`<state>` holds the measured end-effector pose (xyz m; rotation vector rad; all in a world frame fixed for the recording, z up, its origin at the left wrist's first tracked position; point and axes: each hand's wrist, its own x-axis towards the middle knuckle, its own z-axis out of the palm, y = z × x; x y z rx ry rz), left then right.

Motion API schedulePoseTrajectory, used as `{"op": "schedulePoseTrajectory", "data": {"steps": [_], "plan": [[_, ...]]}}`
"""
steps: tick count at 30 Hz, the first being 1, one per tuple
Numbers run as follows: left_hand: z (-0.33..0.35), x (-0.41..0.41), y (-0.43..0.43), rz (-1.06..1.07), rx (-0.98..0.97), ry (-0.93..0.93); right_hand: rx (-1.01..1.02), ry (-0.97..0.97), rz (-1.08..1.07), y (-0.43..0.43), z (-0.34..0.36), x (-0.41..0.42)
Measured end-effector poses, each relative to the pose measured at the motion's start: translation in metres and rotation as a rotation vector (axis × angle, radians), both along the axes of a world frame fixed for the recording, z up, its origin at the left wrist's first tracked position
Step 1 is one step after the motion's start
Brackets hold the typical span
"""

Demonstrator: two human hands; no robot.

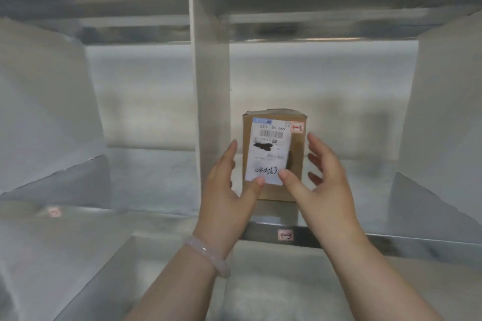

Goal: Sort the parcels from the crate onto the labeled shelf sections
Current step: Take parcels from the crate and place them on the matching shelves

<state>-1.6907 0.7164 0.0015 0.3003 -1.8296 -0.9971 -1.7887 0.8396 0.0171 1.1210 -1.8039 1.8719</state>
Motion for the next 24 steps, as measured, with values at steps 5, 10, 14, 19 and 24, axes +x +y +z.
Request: {"op": "schedulePoseTrajectory", "data": {"steps": [5,10,14,19,24], "plan": [[-0.018,0.060,0.009,0.053,0.046,0.098,-0.006,0.098,0.329,-0.008,-0.016,0.058],[-0.039,0.134,-0.018,0.229,0.084,0.034,0.186,0.084,0.633,-0.052,-0.050,0.116],[-0.062,0.205,-0.045,0.349,0.132,-0.048,0.345,0.017,0.801,-0.096,-0.079,0.174],[-0.092,0.302,-0.088,0.446,0.224,-0.109,0.494,-0.037,0.906,-0.150,-0.104,0.258],[-0.128,0.421,-0.138,0.515,0.343,-0.188,0.593,-0.166,1.008,-0.216,-0.140,0.367]]}}
